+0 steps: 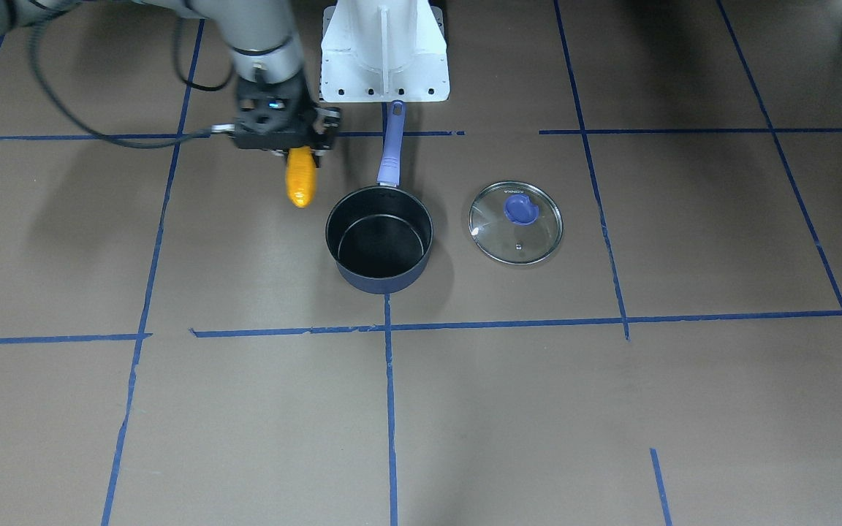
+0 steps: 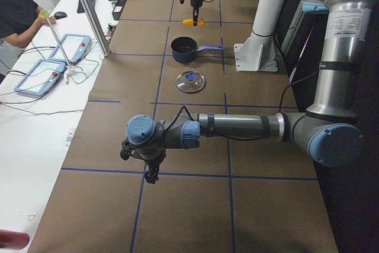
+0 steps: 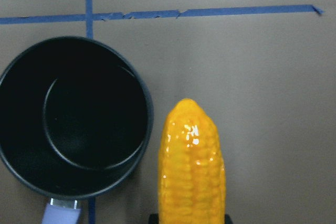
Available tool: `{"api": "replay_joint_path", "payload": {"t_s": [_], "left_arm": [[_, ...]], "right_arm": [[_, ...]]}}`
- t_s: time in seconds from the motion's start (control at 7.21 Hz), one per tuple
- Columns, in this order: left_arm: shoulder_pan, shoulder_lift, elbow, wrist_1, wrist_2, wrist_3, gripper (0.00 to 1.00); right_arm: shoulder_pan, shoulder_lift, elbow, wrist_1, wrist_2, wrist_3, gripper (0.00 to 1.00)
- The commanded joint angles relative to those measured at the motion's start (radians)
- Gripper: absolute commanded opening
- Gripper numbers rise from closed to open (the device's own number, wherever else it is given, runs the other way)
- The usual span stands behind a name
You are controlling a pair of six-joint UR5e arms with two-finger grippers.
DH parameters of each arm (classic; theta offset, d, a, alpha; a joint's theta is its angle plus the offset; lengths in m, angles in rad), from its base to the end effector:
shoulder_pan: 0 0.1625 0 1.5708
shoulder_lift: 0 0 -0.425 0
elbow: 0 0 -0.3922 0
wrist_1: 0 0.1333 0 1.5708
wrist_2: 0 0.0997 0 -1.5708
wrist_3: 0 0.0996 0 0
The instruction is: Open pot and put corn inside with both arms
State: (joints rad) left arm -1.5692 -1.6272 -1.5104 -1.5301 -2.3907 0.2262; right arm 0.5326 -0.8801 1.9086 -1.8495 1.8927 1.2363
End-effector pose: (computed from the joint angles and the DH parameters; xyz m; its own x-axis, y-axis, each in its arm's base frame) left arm -0.0597 -0.5128 0.6607 0.6646 0.1933 -0.7218 -0.1546 0.9806 0.1203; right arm -0.4743 -0.3977 0.1554 0.6927 0.0468 0.7197 -0.0726 0.9974 0.0050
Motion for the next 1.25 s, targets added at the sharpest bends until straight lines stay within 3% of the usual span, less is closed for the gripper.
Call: {"api": "replay_joint_path", "payload": {"t_s": [0.0,0.28,0.69,0.83,0.97,1.11], "left_arm": [[0.000,0.001,0.001,-0.004,-0.001,-0.004,1.00],[0.000,0.001,0.001,-0.004,-0.001,-0.004,1.00],[0.000,0.000,-0.001,-0.004,-0.001,-0.005,1.00],[0.000,-0.002,-0.001,-0.004,-0.001,-0.005,1.00],[0.000,-0.002,-0.002,-0.004,-0.001,-0.007,1.00],[0.000,-0.002,-0.002,-0.004,-0.001,-0.008,1.00]], "right_arm": [[-0.023,0.154,-0.246,0.111,-0.050,0.037,0.02],[-0.013,0.190,-0.338,0.154,-0.070,0.035,0.01],[-0.014,0.185,-0.345,0.151,-0.069,0.034,0.05],[-0.013,0.184,-0.345,0.150,-0.067,0.034,0.43],[-0.016,0.184,-0.344,0.150,-0.069,0.034,0.99],[-0.014,0.184,-0.342,0.148,-0.067,0.035,1.00]]}}
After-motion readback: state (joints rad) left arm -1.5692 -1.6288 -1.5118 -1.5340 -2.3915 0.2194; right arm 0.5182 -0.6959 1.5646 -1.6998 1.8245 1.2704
